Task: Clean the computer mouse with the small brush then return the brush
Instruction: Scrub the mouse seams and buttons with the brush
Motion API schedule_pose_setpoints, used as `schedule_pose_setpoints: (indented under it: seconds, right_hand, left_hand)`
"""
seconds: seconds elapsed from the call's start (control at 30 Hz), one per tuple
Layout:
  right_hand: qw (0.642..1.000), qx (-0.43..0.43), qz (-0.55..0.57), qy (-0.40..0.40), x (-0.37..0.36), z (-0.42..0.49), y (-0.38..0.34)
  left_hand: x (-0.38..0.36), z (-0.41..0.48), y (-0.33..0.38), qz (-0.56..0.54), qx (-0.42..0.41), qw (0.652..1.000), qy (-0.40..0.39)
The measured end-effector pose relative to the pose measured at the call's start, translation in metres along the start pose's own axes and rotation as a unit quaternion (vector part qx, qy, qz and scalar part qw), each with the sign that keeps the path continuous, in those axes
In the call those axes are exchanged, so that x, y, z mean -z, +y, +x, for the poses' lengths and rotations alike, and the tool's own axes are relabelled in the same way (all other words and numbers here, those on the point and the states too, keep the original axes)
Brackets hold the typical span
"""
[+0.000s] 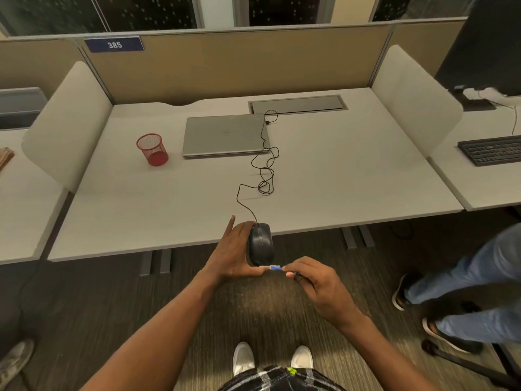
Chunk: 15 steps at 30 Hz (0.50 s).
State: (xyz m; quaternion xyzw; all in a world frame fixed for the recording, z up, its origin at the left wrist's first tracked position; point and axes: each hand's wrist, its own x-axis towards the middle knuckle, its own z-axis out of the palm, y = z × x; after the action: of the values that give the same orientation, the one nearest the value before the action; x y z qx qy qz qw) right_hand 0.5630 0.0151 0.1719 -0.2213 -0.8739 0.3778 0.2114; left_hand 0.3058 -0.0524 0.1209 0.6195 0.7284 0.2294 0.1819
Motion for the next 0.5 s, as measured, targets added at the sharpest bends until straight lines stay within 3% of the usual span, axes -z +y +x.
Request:
schedule_pose_setpoints:
  seconds: [0.17,0.33,0.5]
  right_hand:
    - [0.999,0.003,0.004,0.041,-0.0055,0.0059,-0.0003]
    - [0.999,-0.015,0.034,0.002,-0.0085,0.0102,0.0001]
    - [0.998,-0.034,-0.032,0.042,-0.0063,0.0099,-0.0023]
  left_hand:
    - [-0.0034,-0.0013,-0.0036,0.018,-0.013,1.000,-0.002]
    - [-0.0066,0.0005,-0.0034,0.005,-0.011,1.000,-0.005]
    - [-0.0074,-0.0001,-0.0029,0.020,-0.014,1.000,-0.003]
